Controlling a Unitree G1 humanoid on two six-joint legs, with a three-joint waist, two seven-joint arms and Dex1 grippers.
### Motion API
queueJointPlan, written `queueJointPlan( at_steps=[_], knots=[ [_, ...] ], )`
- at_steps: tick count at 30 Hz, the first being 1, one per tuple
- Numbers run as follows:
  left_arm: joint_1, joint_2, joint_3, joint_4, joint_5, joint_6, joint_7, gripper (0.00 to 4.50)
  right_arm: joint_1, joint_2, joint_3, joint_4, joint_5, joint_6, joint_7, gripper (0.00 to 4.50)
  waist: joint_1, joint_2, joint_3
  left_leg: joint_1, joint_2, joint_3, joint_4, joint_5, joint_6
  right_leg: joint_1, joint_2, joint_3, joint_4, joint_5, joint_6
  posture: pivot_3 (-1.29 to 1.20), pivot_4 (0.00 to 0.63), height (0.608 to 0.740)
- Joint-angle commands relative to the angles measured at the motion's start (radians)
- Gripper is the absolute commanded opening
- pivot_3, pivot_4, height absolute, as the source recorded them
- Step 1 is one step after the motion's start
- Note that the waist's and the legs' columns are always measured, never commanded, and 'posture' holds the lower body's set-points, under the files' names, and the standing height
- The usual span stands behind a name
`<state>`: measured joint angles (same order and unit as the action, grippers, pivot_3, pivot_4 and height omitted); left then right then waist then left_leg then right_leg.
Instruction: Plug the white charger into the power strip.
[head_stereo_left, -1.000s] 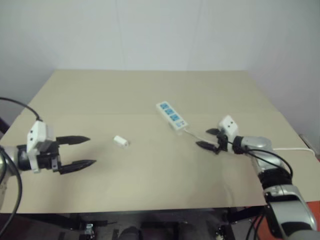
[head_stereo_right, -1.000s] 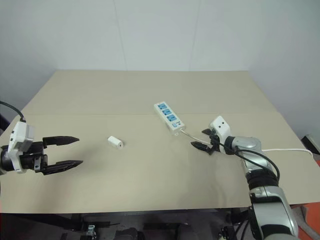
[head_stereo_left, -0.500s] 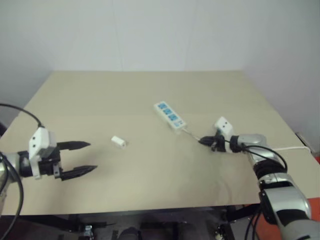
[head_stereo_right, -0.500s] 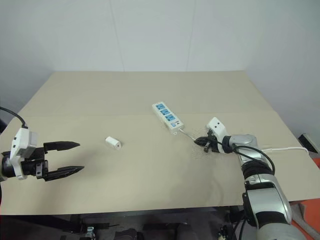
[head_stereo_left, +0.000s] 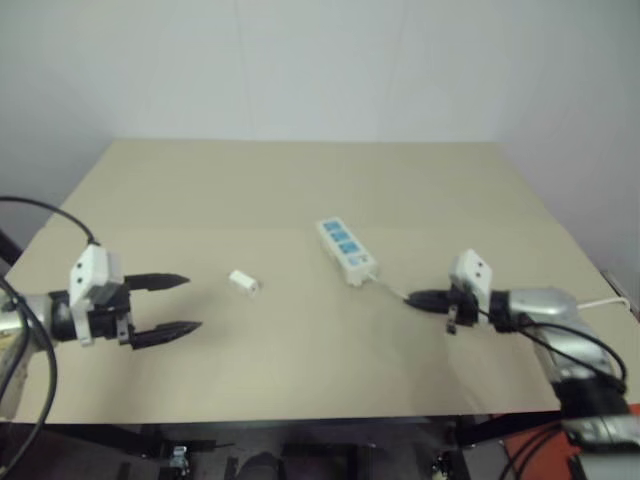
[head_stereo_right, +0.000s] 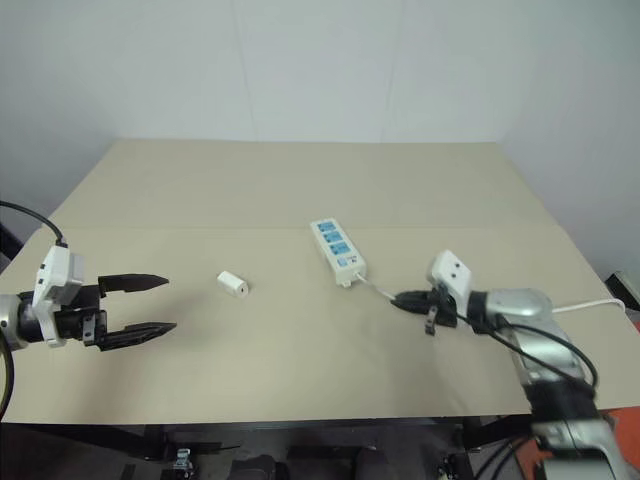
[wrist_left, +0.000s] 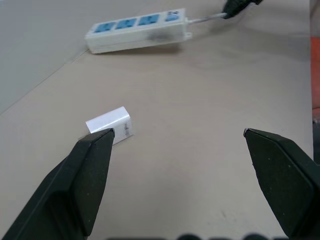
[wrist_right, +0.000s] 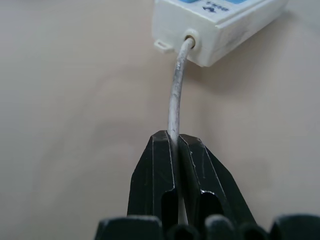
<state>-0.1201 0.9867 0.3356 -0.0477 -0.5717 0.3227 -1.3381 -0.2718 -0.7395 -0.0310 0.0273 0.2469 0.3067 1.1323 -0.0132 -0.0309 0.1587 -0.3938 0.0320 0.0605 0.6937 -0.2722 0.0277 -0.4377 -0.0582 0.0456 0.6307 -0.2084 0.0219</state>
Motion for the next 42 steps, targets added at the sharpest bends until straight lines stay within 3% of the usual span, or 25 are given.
queueJointPlan(
  at_steps=[1, 4, 17, 22, 28, 42],
  knots=[
    [-0.036, 0.014, -0.004, 0.018, 0.008, -0.025, -0.020, 4.50, 0.067, -0.004, -0.037, -0.071, 0.004, 0.017, -0.064, 0.01, 0.000, 0.000, 0.000, 0.000, 0.000, 0.000, 0.000, 0.000, 0.000, 0.000, 0.000, 0.000, 0.000, 0.000, 0.000, 0.00, 0.150, 0.740],
    [-0.066, 0.020, -0.025, 0.043, 0.015, -0.027, -0.045, 4.50, 0.088, 0.019, -0.029, -0.065, -0.022, 0.021, -0.144, 0.01, -0.008, 0.000, 0.000, 0.002, 0.000, 0.002, 0.001, 0.000, 0.000, 0.001, 0.001, 0.001, 0.000, 0.000, 0.000, 0.00, 0.150, 0.740],
    [-0.159, 0.013, -0.086, 0.101, 0.041, -0.033, -0.086, 4.50, 0.166, 0.193, -0.040, -0.323, 0.034, 0.113, -0.406, 4.46, -0.002, 0.000, 0.000, 0.002, 0.000, 0.002, 0.001, 0.000, 0.000, 0.001, 0.002, 0.003, 0.000, -0.001, 0.000, 0.00, 0.150, 0.740],
    [-0.157, 0.007, -0.095, 0.086, 0.039, -0.025, -0.087, 4.50, 0.150, 0.320, -0.020, -0.370, 0.034, 0.151, -0.536, 4.46, -0.003, 0.000, 0.000, 0.002, 0.000, 0.002, 0.001, 0.000, 0.000, 0.001, 0.002, 0.003, 0.000, -0.001, 0.000, 0.00, 0.150, 0.740],
    [-0.165, 0.007, -0.097, 0.072, 0.047, -0.030, -0.071, 4.50, 0.079, 0.438, 0.018, -0.335, -0.070, 0.115, -0.722, 4.46, -0.004, 0.000, 0.000, 0.002, 0.000, 0.002, 0.001, 0.000, 0.000, 0.001, 0.002, 0.003, 0.001, -0.001, 0.000, 0.00, 0.150, 0.740],
    [-0.139, -0.005, -0.083, 0.040, 0.040, -0.024, -0.042, 4.50, 0.059, 0.474, 0.053, -0.203, -0.089, 0.059, -0.729, 4.46, -0.004, 0.000, 0.000, 0.001, 0.000, 0.001, 0.001, 0.000, 0.000, 0.001, 0.002, 0.002, 0.001, -0.001, 0.000, 0.00, 0.150, 0.740]
  ],
)
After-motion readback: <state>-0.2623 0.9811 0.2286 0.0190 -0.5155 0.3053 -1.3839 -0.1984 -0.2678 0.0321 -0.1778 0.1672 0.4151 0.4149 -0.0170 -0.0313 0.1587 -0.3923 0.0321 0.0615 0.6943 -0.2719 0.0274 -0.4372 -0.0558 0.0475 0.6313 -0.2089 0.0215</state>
